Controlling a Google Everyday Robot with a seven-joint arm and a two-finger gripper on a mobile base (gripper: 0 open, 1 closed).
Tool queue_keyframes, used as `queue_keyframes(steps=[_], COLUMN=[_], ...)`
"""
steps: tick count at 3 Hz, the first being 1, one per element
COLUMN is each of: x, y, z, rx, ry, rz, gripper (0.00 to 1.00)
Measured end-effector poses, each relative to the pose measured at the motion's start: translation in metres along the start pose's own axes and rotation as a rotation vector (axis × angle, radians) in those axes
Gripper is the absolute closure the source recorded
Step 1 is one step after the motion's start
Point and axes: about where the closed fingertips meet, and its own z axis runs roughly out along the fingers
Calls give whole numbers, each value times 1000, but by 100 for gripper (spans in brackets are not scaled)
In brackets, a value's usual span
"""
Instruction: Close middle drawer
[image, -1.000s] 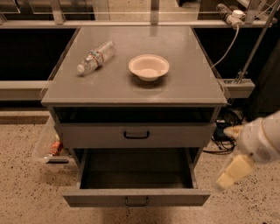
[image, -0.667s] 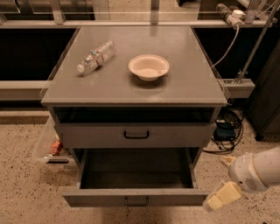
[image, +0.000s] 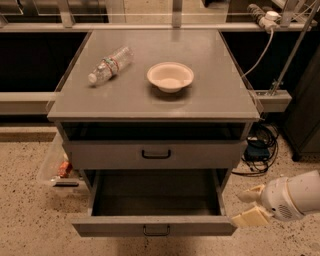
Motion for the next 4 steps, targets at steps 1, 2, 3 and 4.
queue_keyframes(steps=[1, 2, 3, 4], x=[0, 8, 47, 98], y=[0, 2, 3, -5], z=[0, 5, 35, 80], rx=[0, -21, -60, -106], ry=[0, -26, -124, -238], rz=[0, 13, 86, 194], gripper=[65, 88, 100, 100])
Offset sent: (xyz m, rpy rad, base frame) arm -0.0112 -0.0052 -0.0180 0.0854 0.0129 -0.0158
